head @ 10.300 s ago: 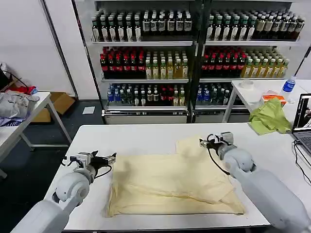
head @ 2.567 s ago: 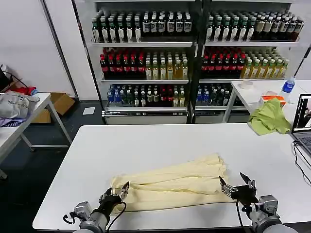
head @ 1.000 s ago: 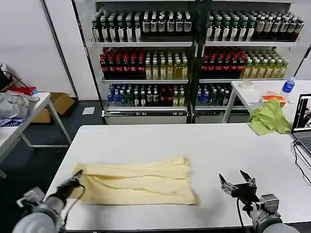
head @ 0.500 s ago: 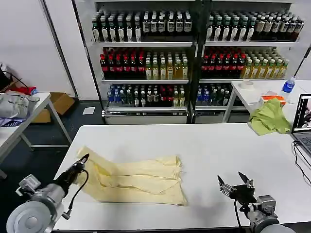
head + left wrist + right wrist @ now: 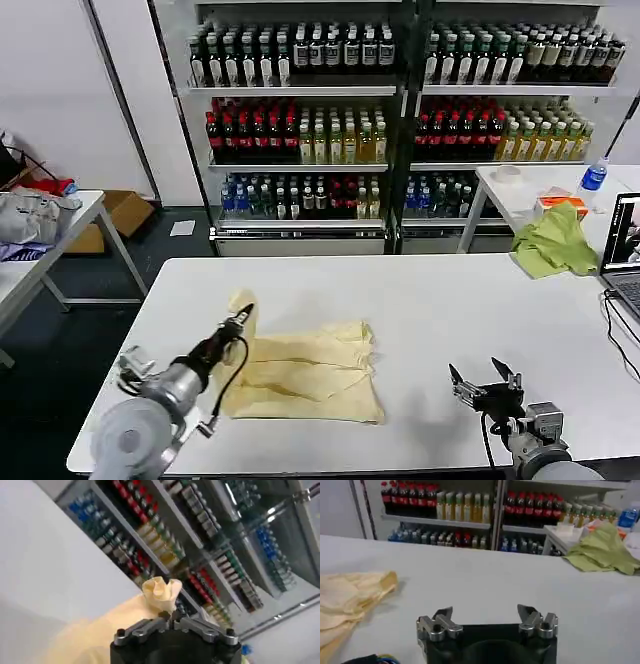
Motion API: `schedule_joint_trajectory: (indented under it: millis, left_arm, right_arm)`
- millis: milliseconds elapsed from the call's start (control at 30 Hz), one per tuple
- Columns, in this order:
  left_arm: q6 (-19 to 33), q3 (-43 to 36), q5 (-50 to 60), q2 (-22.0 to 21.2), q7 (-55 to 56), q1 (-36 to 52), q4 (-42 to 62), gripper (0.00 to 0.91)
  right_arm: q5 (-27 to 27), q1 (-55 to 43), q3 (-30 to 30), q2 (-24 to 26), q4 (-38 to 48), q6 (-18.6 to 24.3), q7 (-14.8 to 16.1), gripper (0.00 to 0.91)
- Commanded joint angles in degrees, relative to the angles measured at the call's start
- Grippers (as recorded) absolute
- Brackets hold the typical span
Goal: Fold and organize the clothes.
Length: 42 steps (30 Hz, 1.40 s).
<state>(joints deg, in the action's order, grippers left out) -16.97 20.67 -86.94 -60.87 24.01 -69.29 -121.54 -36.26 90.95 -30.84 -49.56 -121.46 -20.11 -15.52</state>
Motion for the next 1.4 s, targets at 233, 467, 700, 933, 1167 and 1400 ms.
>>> schedule_joint_trajectory:
  millis: [233,467,700,933,1167,1400]
  left_arm:
    - [0.5,-16.7,3.1,-5.6,1.4,11.2,11.0,0.040]
    - [0.5,-19.6,4.3,-5.6,2.0,10.6,11.4,0.040]
    - [1.0,-22.3,6.2,-7.2,2.7,11.6,13.5,0.040]
    - [1.3,-23.7,6.8,-8.7,3.0,13.6,14.6,0.050]
    - [1.5,-22.9,6.7,-7.9,1.7,13.6,13.4,0.907]
    - [2.0,-20.6,5.2,-6.3,0.5,12.4,10.0,0.907]
  right_arm:
    - [-0.3,-0.7,0.0,0.2,1.8,0.2,0.2,0.907]
    - [-0.5,-1.4,0.4,0.3,2.5,0.3,0.3,0.907]
    - [-0.5,-2.0,1.0,0.4,3.0,0.4,0.3,0.907]
    - [-0.5,-2.0,1.1,0.3,3.2,0.5,0.4,0.907]
    - [-0.4,-1.8,1.1,0.2,3.2,0.7,0.4,0.907]
    - [-0.3,-1.9,1.4,0.3,3.0,0.7,0.4,0.907]
